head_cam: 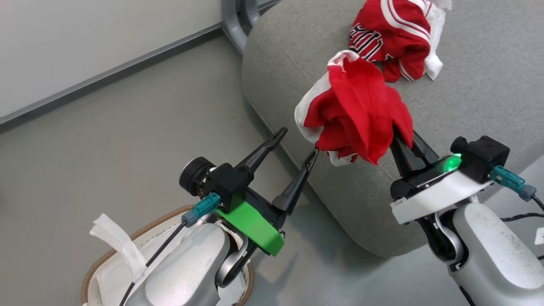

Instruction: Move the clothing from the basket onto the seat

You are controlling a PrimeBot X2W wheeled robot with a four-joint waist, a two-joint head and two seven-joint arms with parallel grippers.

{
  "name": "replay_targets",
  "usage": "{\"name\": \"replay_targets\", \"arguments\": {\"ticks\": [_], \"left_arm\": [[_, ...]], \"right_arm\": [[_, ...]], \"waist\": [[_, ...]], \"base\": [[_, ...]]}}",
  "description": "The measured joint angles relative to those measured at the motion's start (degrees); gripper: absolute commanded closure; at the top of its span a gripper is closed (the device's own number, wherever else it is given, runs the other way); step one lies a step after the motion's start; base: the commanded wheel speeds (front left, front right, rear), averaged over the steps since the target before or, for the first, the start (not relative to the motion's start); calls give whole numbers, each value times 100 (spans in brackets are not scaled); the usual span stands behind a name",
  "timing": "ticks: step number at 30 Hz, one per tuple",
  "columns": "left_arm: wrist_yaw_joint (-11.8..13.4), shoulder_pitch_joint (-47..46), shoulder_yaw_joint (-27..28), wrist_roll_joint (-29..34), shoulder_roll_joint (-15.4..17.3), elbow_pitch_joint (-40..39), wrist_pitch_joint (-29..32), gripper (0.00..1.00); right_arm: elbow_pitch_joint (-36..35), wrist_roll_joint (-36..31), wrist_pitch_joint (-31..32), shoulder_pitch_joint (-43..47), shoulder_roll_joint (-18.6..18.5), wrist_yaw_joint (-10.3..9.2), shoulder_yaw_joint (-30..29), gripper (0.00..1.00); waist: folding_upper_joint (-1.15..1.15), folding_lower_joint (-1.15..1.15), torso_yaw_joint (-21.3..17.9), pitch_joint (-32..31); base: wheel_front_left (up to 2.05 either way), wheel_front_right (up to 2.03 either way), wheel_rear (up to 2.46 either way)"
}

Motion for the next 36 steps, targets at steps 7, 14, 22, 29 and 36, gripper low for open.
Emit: {"name": "replay_targets", "arguments": {"ticks": [7,14,22,29,36], "left_arm": [[0,-11,-159,-44,-3,23,0,0],[0,-16,-160,-51,136,42,0,0],[0,-112,-221,-40,386,45,1,0],[0,-341,-254,-41,651,-3,0,0],[0,-558,-375,-38,887,-55,1,0]], "right_arm": [[-134,-141,0,415,45,0,-449,100],[54,-361,0,286,37,0,-727,100],[734,-767,0,-509,-147,0,-1495,100],[1400,-1069,0,-1442,-480,0,-2236,100],[2372,-1448,0,-2342,-844,0,-2971,100]], "waist": [[0,0,-276,92],[0,0,-294,283],[0,0,-157,686],[0,0,104,1115],[0,0,403,1572]], "base": [[0,0,0],[0,0,0],[0,0,0],[0,0,0],[0,0,0]]}}
